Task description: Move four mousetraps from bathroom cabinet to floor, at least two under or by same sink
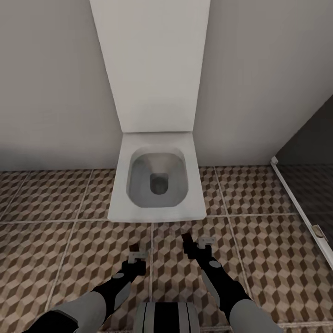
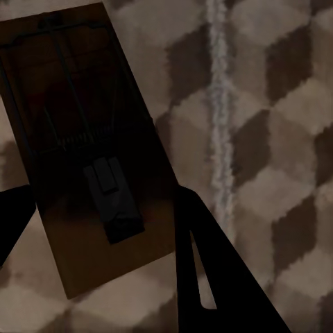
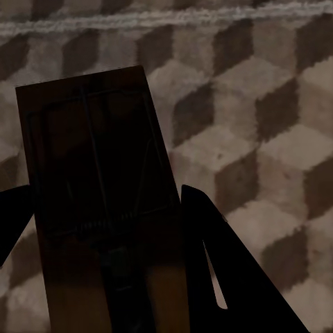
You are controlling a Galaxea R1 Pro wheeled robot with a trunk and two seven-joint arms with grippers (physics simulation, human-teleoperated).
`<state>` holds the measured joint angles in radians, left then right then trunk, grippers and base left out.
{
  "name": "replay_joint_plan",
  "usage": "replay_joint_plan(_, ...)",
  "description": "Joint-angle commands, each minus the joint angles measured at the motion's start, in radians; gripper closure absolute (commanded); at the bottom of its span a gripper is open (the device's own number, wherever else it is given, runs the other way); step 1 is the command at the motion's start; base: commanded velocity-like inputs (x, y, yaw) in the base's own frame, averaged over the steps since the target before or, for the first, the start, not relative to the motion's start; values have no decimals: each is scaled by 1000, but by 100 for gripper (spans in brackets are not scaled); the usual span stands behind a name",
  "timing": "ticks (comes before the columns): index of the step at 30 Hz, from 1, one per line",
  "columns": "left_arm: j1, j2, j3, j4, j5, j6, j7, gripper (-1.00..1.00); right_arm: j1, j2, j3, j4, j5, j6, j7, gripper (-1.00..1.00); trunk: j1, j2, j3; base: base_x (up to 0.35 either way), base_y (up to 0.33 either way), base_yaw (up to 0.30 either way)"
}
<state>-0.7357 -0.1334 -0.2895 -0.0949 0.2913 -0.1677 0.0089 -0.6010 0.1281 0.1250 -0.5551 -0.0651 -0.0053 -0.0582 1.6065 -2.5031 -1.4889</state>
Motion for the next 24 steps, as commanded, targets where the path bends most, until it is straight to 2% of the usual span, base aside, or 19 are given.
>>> replay_joint_plan(1,-1,0,-8,1,9,-4,0,100,0,-1,6,0,-10,-1,-7,100,0,0,-2,0,0,0)
replay_joint_plan(24,-1,0,-8,1,9,-3,0,100,0,-1,6,0,-10,-1,-8,100,0,0,-39,0,0,0)
